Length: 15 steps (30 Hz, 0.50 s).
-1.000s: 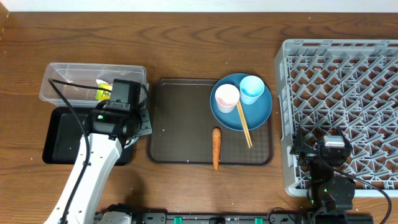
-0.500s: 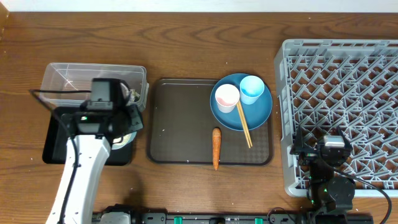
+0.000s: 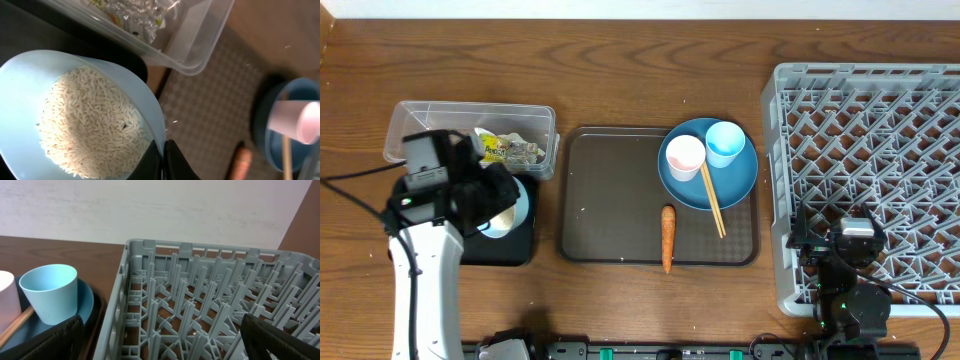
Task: Sort waste into correct bins and load items into the dishwasher rack
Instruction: 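Lift the bowl with the left gripper and carry it over the black tray, then tilt the bowl with the left gripper to pour rice onto the black tray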
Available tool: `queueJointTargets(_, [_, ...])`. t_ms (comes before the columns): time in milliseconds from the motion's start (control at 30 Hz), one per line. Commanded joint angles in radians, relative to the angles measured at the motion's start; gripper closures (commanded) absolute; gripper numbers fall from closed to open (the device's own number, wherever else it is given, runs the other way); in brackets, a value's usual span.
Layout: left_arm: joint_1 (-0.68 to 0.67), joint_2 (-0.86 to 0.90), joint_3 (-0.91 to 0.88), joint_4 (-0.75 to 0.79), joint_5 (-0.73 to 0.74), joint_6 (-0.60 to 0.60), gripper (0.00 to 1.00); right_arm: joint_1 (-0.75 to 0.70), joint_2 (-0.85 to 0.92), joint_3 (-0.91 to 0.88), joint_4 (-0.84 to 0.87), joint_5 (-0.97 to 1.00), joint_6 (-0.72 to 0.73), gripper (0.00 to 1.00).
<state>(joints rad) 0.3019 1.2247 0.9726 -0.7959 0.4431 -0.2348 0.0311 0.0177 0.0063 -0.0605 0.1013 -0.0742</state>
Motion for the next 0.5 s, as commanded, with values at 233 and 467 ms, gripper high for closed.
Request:
queueJointTargets(233, [0.273, -0.013, -0.021, 0.005, 0.338, 0.11, 0.94, -0.003, 0.0, -0.001, -0.003, 0.0, -0.01, 0.01])
queueJointTargets(467, [0.415, -0.013, -0.058, 0.037, 0.557, 0.175, 0.94, -0.003, 0.0, -0.001, -0.003, 0.0, -0.01, 0.01])
